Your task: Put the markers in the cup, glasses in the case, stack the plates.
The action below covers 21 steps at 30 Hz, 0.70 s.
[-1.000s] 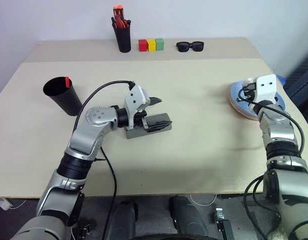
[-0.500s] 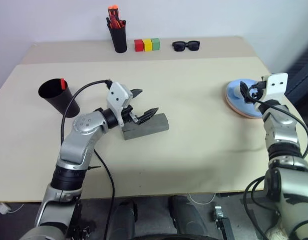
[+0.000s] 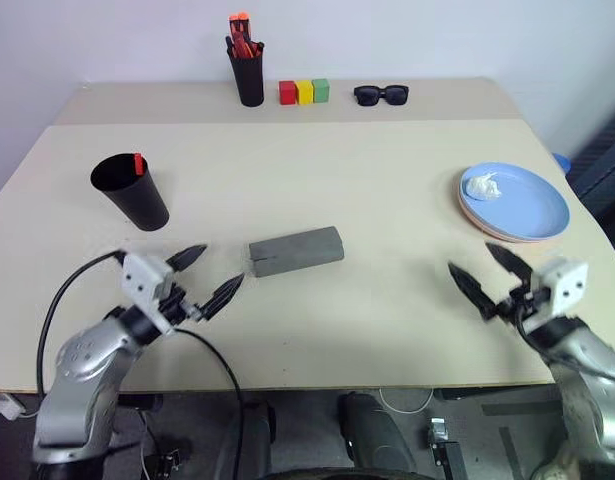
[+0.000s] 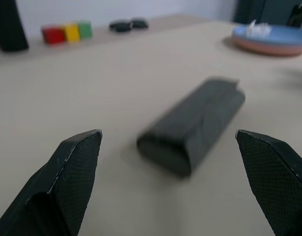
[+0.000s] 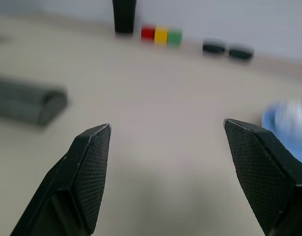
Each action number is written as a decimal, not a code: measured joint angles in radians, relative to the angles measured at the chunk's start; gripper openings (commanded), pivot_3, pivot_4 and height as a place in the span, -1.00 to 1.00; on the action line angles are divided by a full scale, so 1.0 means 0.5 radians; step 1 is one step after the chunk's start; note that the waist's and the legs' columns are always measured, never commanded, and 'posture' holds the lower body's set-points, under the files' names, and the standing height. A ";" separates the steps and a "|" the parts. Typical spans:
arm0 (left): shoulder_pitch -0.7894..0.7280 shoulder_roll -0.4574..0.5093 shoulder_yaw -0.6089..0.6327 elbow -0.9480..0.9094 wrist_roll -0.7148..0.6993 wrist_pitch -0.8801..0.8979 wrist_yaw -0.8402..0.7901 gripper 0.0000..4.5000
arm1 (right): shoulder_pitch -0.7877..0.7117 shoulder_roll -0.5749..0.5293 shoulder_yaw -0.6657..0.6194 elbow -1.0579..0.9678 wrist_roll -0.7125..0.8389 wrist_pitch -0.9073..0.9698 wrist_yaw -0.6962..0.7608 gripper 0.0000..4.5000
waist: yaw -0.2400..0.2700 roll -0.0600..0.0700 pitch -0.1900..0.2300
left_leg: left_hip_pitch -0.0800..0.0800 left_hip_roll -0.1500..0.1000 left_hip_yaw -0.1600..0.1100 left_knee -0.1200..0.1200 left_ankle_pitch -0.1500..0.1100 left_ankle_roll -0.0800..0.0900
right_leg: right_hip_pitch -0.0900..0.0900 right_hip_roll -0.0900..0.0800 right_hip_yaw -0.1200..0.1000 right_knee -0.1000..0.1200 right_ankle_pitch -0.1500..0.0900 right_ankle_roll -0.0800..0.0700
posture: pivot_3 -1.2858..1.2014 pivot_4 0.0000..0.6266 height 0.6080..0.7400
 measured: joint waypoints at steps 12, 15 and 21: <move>0.303 0.040 0.209 -0.086 -0.118 -0.106 -0.064 1.00 | 0.344 0.019 -0.155 -0.016 0.017 -0.105 0.186 0.66 | 0.000 -0.004 -0.003 | 0.001 0.002 0.004 -0.001 -0.002 0.001 | 0.003 0.000 0.002 -0.011 -0.002 -0.003 | 0.03 -0.52 1.00; 0.310 0.040 0.205 -0.134 -0.123 -0.089 -0.030 1.00 | 0.344 0.020 -0.178 -0.019 0.020 -0.094 0.168 0.66 | 0.001 -0.004 -0.003 | 0.000 0.002 0.004 -0.003 -0.002 0.001 | 0.003 0.000 0.002 -0.013 -0.001 -0.004 | 0.03 -0.52 1.00; 0.306 0.042 0.192 -0.226 -0.171 0.016 0.051 1.00 | 0.352 0.020 -0.209 -0.053 0.044 -0.053 0.140 0.66 | 0.001 -0.003 -0.003 | 0.000 0.002 0.004 -0.003 -0.002 0.002 | 0.003 0.000 0.002 -0.014 -0.001 -0.004 | 0.03 -0.52 1.00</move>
